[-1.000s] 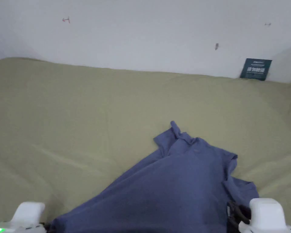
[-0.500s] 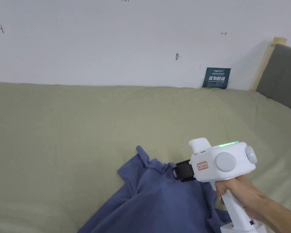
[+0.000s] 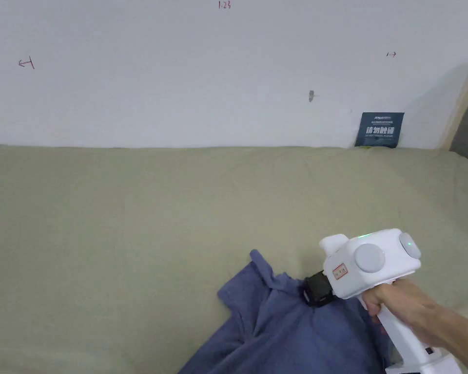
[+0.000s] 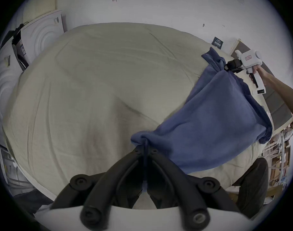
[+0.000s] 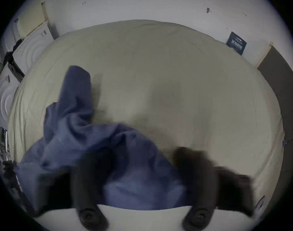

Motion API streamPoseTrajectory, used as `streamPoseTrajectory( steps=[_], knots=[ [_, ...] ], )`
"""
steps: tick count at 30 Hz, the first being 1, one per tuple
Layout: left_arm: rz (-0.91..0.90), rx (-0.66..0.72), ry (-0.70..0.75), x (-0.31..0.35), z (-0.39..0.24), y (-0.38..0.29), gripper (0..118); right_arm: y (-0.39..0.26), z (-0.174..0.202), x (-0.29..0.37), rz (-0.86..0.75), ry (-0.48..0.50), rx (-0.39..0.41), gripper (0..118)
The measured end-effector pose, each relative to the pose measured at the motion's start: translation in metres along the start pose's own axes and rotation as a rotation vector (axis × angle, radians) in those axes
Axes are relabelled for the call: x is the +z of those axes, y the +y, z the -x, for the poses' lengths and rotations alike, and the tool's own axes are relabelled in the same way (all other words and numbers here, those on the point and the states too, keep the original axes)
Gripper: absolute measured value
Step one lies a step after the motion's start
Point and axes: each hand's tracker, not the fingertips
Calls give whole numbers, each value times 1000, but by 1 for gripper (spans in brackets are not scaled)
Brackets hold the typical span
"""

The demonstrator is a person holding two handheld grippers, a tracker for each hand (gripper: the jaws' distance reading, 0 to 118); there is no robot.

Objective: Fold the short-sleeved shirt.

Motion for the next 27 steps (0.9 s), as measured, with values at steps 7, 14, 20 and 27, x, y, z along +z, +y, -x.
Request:
streamPoseTrajectory(
  steps=[7, 14, 20, 27],
  knots=[
    [-111, 50, -23, 43, -1, 24, 1, -22, 8, 132, -197, 8, 39, 3],
    [-355, -20, 13, 147, -28, 90, 1, -58, 25, 333, -473, -50, 92, 3],
    [-527, -78, 75, 248, -58, 164, 1, -80, 19, 471, -681, -136, 72, 3],
    [-628, -93, 167, 330, -81, 237, 1, -84, 3, 548, -817, -154, -33, 3]
  ],
)
